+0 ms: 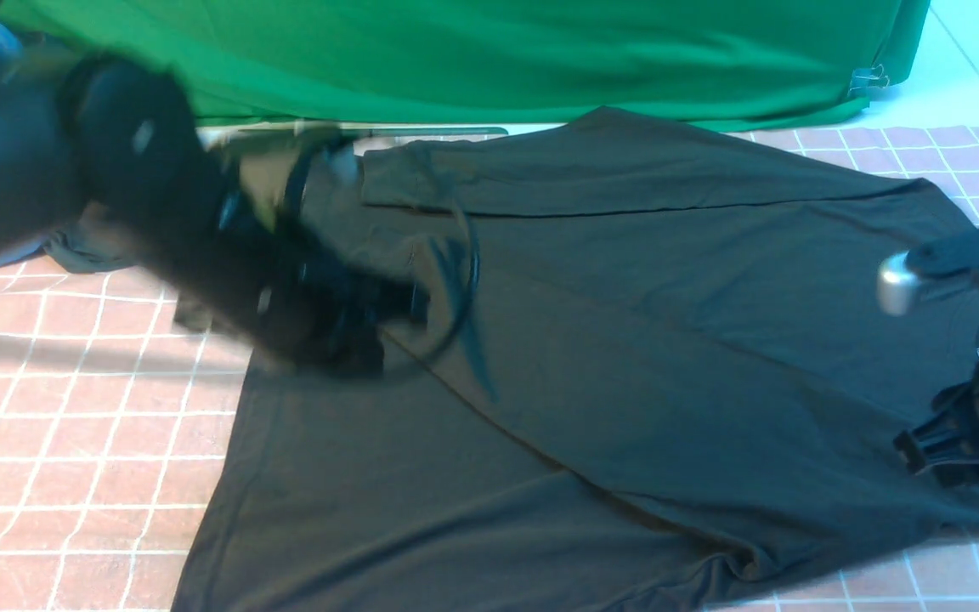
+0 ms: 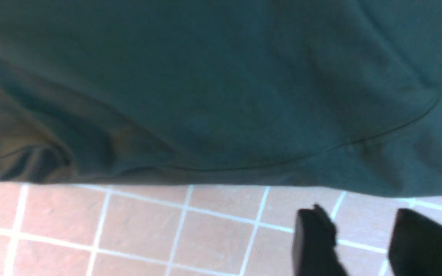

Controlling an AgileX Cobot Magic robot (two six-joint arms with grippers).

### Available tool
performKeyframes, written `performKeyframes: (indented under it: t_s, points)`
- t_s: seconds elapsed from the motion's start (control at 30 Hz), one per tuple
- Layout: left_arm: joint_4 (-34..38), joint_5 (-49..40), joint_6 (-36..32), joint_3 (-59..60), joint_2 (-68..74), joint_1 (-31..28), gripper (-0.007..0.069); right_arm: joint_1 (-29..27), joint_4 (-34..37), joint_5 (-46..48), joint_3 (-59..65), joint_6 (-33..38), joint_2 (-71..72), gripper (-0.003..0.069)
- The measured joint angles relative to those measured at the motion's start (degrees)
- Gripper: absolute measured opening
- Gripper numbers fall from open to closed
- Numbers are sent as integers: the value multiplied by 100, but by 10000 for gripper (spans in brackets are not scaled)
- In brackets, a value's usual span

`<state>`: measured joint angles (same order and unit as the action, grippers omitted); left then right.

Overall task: Fold a long-sleeved shirt over a pink coffee tablecloth.
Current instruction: 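Grab the top left corner of the dark shirt with the left gripper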

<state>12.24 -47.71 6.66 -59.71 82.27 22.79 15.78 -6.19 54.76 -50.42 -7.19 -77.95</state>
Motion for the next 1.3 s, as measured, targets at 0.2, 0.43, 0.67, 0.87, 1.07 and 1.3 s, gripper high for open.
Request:
performKeyframes:
  t_s: [0.2, 0.43, 0.67, 0.87, 1.07, 1.3]
  points:
    - [191, 166, 131, 1163, -1047, 707, 13, -165, 417, -335, -6, 193, -861, 384]
    - [327, 358, 453, 1791, -1885, 1042, 13, -171, 460, -555, -10, 312, -1552, 430]
    - [295, 378, 477, 1898, -2338, 1042, 13, -171, 491, -694, -17, 552, -1795, 294]
    - [280, 378, 477, 1898, -2364, 1042, 13, -171, 501, -519, -18, 639, -1786, 46]
    - [280, 372, 477, 1898, -2364, 1042, 13, -171, 512, -45, -28, 719, -1435, 40]
    - [280, 351, 477, 1898, -2364, 1042, 13, -171, 511, 588, -28, 753, -1216, 39]
